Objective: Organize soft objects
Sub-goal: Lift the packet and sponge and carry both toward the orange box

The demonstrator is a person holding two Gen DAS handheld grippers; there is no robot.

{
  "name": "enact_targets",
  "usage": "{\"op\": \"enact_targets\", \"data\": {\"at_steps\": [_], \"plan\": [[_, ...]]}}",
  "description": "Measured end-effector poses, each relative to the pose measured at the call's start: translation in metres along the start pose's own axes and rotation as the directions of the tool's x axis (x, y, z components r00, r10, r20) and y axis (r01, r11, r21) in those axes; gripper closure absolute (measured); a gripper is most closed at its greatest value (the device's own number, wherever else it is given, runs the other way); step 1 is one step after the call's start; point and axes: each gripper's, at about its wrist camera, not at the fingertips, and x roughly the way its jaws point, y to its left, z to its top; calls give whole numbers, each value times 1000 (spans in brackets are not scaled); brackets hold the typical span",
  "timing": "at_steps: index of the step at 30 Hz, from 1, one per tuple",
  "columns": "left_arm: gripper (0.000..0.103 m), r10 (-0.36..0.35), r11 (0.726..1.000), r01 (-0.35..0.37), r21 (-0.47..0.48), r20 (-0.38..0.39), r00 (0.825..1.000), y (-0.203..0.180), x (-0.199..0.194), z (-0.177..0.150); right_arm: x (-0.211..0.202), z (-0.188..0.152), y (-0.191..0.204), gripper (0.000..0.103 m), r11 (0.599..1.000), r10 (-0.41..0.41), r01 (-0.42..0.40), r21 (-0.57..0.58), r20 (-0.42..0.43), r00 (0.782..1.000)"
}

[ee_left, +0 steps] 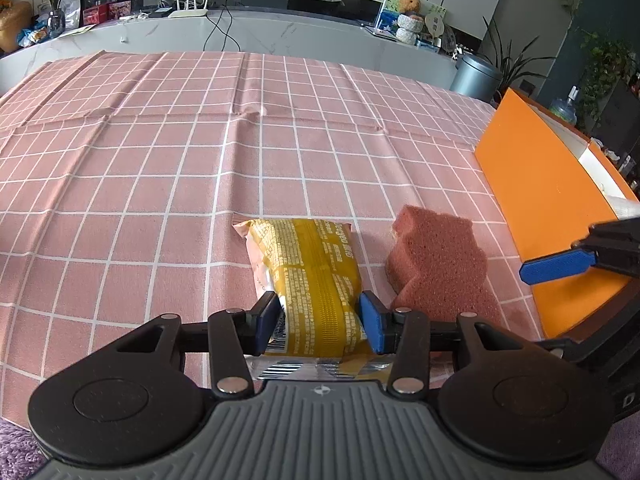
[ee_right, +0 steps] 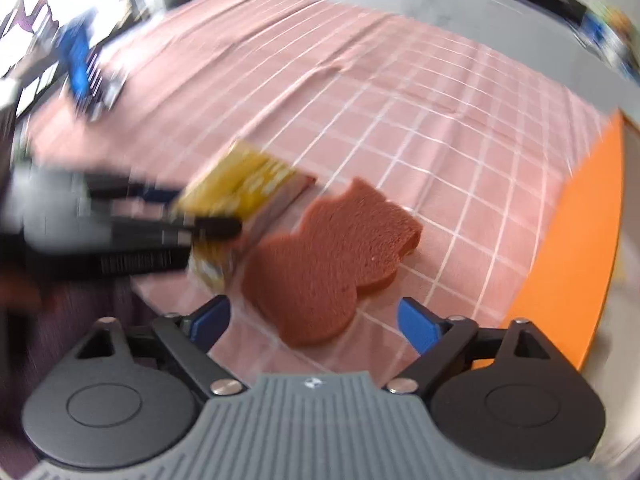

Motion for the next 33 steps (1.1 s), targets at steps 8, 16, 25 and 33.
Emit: {"op": "enact_targets", "data": {"at_steps": [8,16,25,33], "plan": [[49,11,999,-10,-35,14,1000,13,2,2,24,2,-1,8,956,-45,29,293,47,998],[27,24,997,-22,-80,27,999,26,7,1,42,2,-2,18,959,-73,58,278,44,996],[20,60,998,-58,-40,31,998,18,17,-2,43,-1,-7,30,959,-38,20,284,61,997],[42,66,998,-67,3,43,997,9,15,-3,31,-8,-3,37,969,-65,44,242,83,994]]}}
